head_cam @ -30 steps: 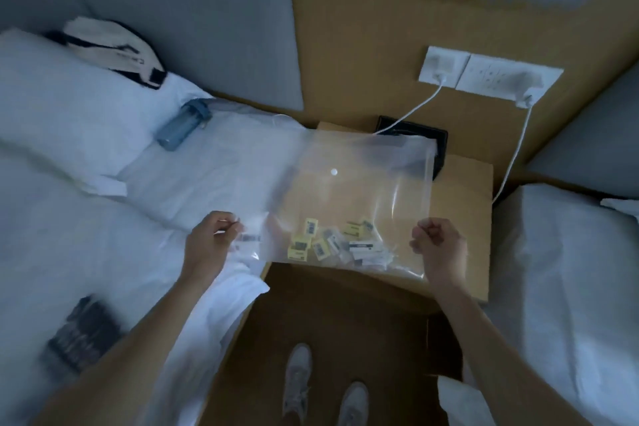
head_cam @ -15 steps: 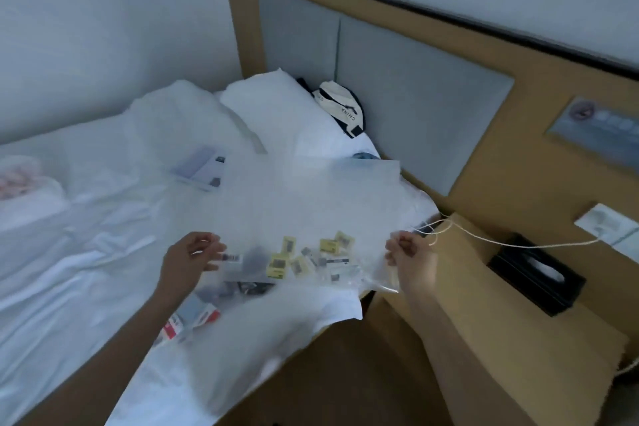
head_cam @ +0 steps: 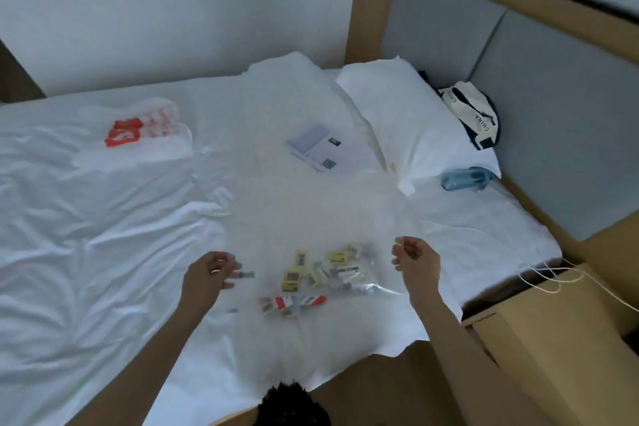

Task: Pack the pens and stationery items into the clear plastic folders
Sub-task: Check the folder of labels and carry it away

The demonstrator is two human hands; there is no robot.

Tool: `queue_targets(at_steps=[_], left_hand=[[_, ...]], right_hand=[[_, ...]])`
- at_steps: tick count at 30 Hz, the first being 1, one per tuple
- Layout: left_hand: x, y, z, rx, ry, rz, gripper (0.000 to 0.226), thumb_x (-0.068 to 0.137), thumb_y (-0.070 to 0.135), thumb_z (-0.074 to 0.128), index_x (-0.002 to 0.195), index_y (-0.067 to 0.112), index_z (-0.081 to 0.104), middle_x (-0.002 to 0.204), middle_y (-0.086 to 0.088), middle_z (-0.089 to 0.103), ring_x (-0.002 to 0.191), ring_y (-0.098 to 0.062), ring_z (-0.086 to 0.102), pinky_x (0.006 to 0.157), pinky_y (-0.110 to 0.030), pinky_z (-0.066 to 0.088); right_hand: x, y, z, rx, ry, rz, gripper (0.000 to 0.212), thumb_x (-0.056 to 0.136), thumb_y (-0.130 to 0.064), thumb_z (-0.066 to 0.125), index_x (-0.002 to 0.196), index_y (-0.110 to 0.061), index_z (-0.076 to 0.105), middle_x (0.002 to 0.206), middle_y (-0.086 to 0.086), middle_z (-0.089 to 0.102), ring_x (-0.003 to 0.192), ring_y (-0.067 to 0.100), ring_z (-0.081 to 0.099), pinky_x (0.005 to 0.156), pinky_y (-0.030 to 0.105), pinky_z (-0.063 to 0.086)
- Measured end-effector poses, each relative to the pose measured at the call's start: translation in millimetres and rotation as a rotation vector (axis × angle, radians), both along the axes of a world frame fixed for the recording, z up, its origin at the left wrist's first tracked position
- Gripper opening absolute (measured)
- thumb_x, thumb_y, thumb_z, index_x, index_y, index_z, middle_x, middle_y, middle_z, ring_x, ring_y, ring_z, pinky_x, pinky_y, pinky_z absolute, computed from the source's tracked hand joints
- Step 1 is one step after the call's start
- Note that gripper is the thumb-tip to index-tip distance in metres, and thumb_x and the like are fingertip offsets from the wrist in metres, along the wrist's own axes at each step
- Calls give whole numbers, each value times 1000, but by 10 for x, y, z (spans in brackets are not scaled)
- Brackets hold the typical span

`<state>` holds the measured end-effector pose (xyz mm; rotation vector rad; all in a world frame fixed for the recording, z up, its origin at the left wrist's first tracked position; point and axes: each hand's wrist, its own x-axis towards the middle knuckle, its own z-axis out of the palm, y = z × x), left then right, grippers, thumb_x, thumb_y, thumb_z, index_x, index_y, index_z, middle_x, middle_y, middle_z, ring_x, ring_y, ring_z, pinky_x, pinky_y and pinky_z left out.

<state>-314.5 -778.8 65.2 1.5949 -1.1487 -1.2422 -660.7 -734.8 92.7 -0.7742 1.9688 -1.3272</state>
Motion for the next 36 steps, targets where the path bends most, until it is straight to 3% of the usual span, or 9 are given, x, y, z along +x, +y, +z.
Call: queue_targets(at_steps=[5, 9, 12, 16, 21, 27, 30, 33, 36], left_hand=[[384, 184, -203, 67, 20, 127, 5, 89, 2, 62, 87, 6, 61, 79, -8, 71, 62, -12, 70, 51, -21, 54], [445, 279, -402, 132, 17, 173, 6, 88, 0, 62, 87, 5, 61, 71, 2, 72, 61, -10, 70, 51, -21, 55], [398, 290, -611, 185, -27, 190, 5, 87, 0, 64, 89, 3, 61, 76, -5, 72, 63, -12, 70, 50, -20, 54], [413, 237, -981, 248, -111, 226, 10, 84, -1, 67, 87, 8, 62, 81, -9, 71, 77, -28, 70, 52, -19, 54], [499, 74, -1440, 302, -263, 266, 13, 83, 2, 68, 83, 14, 63, 77, 2, 69, 81, -27, 67, 60, -21, 52], [603, -79, -1930, 282, -453, 257, 12, 90, 6, 61, 101, 0, 61, 98, -14, 65, 91, -24, 58, 78, -28, 35], [638, -148, -2123, 268, -488, 243, 16, 91, 1, 57, 106, -5, 57, 106, -22, 61, 99, -32, 58, 82, -34, 39], [667, -214, -2220, 272, -524, 208, 14, 92, 0, 54, 105, -6, 56, 105, -20, 58, 97, -29, 55, 79, -33, 37], [680, -228, -2252, 338, -443, 200, 16, 94, 3, 51, 110, 1, 54, 108, -16, 63, 99, -32, 60, 80, -39, 41]], right_hand=[[356, -259, -207, 78, 46, 120, 12, 83, -4, 64, 89, -13, 69, 80, 8, 68, 75, 22, 61, 84, 40, 52], [416, -380, -439, 120, 70, 180, 9, 83, -6, 66, 90, -11, 70, 78, 7, 69, 74, 22, 63, 82, 41, 52], [390, -428, -678, 160, 72, 210, 7, 85, -9, 66, 84, -15, 68, 70, 5, 66, 66, 22, 60, 73, 40, 51], [419, -406, -1029, 216, 74, 282, 6, 87, -1, 63, 87, -7, 65, 70, 12, 63, 59, 22, 55, 57, 22, 47], [567, -529, -1508, 318, 131, 384, 13, 86, 0, 62, 81, -11, 61, 73, 10, 62, 68, 28, 58, 66, 40, 50], [768, -766, -1900, 318, 147, 372, 6, 88, -2, 60, 87, -8, 60, 75, 3, 59, 69, 18, 55, 60, 12, 40], [827, -792, -1941, 309, 137, 320, 13, 90, -5, 61, 102, -7, 61, 84, 1, 60, 79, 18, 60, 66, 12, 41], [882, -746, -1991, 280, 138, 321, 16, 92, -4, 57, 106, -10, 55, 85, 2, 56, 64, -2, 56, 51, 5, 43], [986, -703, -2090, 284, 201, 319, 17, 93, -7, 56, 109, -9, 52, 92, 3, 51, 77, 14, 57, 59, 13, 51]])
